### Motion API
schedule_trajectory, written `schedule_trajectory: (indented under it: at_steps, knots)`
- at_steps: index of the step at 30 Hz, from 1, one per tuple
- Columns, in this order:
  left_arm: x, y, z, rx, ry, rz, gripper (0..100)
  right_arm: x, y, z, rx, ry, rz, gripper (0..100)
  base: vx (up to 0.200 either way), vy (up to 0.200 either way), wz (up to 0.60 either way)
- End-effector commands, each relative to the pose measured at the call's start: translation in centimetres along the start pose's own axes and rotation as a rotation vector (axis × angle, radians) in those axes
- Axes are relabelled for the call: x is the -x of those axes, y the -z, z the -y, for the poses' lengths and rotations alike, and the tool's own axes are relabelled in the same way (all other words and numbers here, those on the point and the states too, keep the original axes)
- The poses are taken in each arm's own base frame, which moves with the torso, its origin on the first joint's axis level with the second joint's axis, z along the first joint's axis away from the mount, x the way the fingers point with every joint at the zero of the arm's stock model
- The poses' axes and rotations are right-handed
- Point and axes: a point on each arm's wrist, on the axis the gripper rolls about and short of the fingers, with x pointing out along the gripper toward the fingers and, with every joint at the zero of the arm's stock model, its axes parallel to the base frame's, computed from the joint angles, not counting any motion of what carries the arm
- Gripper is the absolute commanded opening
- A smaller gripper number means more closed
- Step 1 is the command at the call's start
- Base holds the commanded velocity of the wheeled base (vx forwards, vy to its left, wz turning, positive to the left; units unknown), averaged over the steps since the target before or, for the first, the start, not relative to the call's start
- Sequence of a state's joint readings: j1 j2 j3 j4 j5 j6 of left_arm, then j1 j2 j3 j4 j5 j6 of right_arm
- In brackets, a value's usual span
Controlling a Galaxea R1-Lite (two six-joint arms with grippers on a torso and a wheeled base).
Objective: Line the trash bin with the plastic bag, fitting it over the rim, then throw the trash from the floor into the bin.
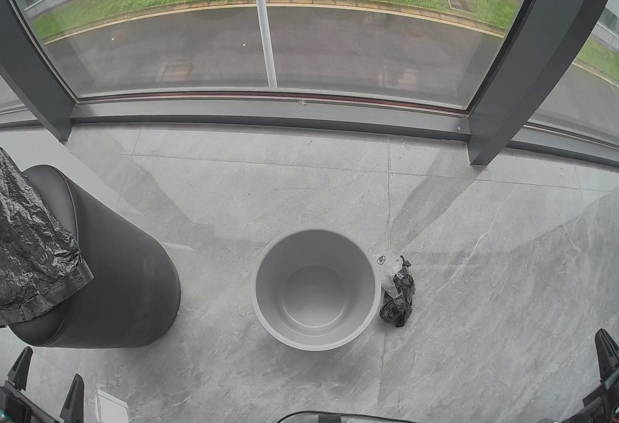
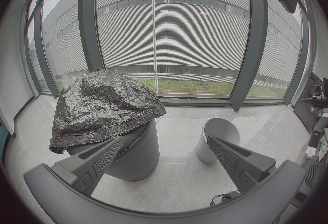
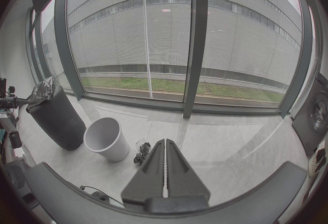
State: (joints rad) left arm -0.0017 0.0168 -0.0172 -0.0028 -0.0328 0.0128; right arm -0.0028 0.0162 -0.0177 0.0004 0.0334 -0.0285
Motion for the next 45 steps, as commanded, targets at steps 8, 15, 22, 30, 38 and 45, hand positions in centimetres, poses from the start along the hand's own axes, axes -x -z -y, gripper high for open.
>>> schedule_trajectory:
  at_steps: [8, 15, 22, 30, 38, 45]
  knots:
    - [0.0, 0.4, 0.1, -0.054, 0.028, 0.015, 100, -5.0, -17.9, 0.4, -0.101, -0.118, 0.071, 0, 0.000, 0.000, 0.00]
    - [-0.1, 0.4, 0.1, -0.053, 0.028, -0.001, 100, -13.3, -17.6, -1.7, -0.193, -0.294, 0.070, 0, 0.000, 0.000, 0.00]
    - [-0.1, 0.4, 0.1, -0.053, 0.032, 0.000, 100, -17.6, -15.2, -3.4, -0.242, -0.331, -0.016, 0, 0.000, 0.000, 0.00]
    - [-0.1, 0.4, 0.1, -0.056, 0.031, 0.001, 100, -19.2, -14.1, -3.5, -0.266, -0.310, -0.051, 0, 0.000, 0.000, 0.00]
    - [0.0, 0.4, 0.1, -0.058, 0.054, 0.014, 100, -19.5, -13.5, -3.6, -0.264, -0.309, -0.079, 0, 0.000, 0.000, 0.00]
    - [0.0, 0.4, 0.1, -0.066, 0.056, 0.010, 100, -20.2, -12.6, -3.8, -0.260, -0.304, -0.118, 0, 0.000, 0.000, 0.00]
